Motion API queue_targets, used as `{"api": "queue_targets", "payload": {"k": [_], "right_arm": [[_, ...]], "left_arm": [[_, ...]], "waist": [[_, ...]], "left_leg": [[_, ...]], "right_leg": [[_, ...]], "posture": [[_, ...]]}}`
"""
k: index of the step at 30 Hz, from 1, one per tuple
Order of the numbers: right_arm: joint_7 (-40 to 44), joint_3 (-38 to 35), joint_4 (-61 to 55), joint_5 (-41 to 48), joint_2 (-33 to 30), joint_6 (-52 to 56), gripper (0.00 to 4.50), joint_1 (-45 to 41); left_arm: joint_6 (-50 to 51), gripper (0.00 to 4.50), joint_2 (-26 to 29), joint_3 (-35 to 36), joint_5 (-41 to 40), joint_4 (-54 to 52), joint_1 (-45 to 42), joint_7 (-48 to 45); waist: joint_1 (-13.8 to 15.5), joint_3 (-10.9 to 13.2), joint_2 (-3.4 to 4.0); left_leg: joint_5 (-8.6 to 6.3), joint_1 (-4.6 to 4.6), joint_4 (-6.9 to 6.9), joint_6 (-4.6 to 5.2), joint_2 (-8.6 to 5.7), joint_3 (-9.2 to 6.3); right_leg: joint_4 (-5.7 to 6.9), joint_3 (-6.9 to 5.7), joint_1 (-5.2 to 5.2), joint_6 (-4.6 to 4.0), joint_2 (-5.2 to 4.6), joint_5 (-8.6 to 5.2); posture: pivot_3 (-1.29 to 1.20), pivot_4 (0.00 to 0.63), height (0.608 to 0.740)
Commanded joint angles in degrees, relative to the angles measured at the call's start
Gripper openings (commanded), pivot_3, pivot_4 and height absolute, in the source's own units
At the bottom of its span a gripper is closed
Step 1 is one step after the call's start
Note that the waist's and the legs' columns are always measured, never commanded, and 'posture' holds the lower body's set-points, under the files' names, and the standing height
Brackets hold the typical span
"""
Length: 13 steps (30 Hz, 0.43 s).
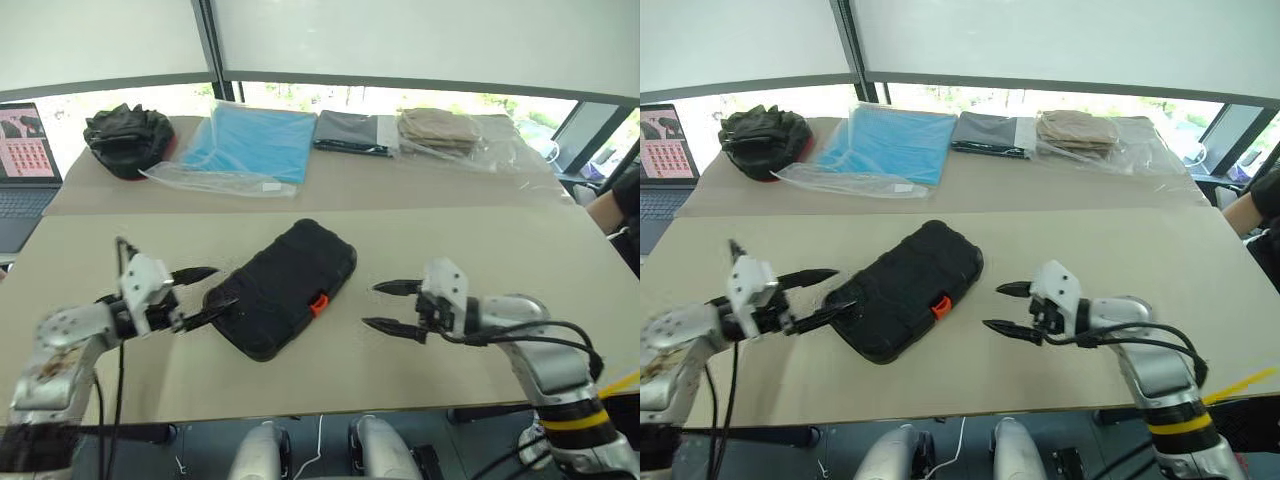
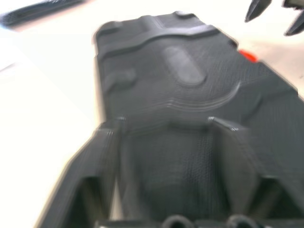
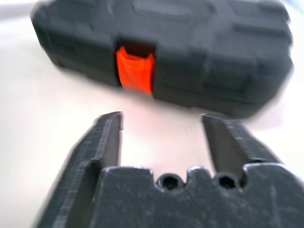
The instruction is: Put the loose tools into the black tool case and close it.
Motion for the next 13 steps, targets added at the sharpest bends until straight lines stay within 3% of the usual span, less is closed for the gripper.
{"api": "queue_targets", "payload": {"k": [1, 13], "right_arm": [[4.77, -5.94, 4.55, 4.0, -0.09, -11.8, 4.47, 1.4], [7.88, -7.84, 13.28, 3.71, -1.78, -21.05, 4.47, 2.89]], "left_arm": [[-5.22, 4.5, -0.07, 3.2, 6.32, 0.71, 5.95, 4.41], [-10.76, 4.5, -3.75, 7.12, 7.91, -1.48, 15.91, 10.42]], "waist": [[0.23, 0.06, 0.03], [1.53, 0.18, -0.15]], "left_leg": [[-0.01, 0.01, 0.0, 0.01, -0.01, 0.01], [-0.01, -0.34, 0.02, 0.01, -0.03, -0.01]], "right_leg": [[-0.02, 0.0, 0.0, -0.07, 0.0, -0.05], [-0.11, -0.06, -0.24, -0.22, -0.1, -0.12]], "posture": [[0.0, 0.15, 0.74], [0.0, 0.15, 0.74]]}}
